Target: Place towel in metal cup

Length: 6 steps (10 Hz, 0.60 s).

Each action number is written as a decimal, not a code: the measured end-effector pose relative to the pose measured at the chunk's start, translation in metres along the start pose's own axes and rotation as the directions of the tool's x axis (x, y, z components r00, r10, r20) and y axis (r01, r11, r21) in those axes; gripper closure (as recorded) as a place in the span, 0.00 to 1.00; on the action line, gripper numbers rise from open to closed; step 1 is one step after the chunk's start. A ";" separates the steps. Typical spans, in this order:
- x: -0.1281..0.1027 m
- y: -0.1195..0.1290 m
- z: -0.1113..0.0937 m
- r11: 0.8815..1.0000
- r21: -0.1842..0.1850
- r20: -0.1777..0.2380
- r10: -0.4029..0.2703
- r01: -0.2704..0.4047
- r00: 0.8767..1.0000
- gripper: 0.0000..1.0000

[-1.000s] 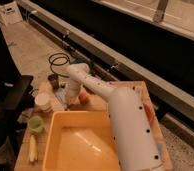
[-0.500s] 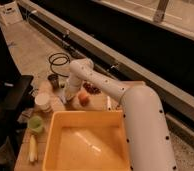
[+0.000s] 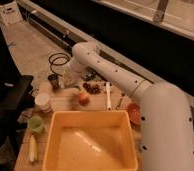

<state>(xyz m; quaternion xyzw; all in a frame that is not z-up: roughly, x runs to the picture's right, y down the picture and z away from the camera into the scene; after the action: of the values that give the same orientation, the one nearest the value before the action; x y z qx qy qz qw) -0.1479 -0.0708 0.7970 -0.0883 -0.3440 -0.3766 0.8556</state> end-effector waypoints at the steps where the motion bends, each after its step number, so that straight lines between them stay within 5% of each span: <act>1: 0.008 -0.010 -0.018 1.000 0.028 -0.021 0.001 -0.001 1.000 1.00; 4: 0.043 -0.066 -0.056 0.988 0.150 -0.068 -0.028 0.038 0.997 1.00; 6: 0.049 -0.099 -0.050 0.974 0.217 -0.048 -0.055 0.064 0.997 1.00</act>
<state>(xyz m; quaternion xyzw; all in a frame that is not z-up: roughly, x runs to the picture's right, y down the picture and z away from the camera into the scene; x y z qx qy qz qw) -0.1682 -0.1889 0.7807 0.0246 -0.3678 -0.3637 0.8554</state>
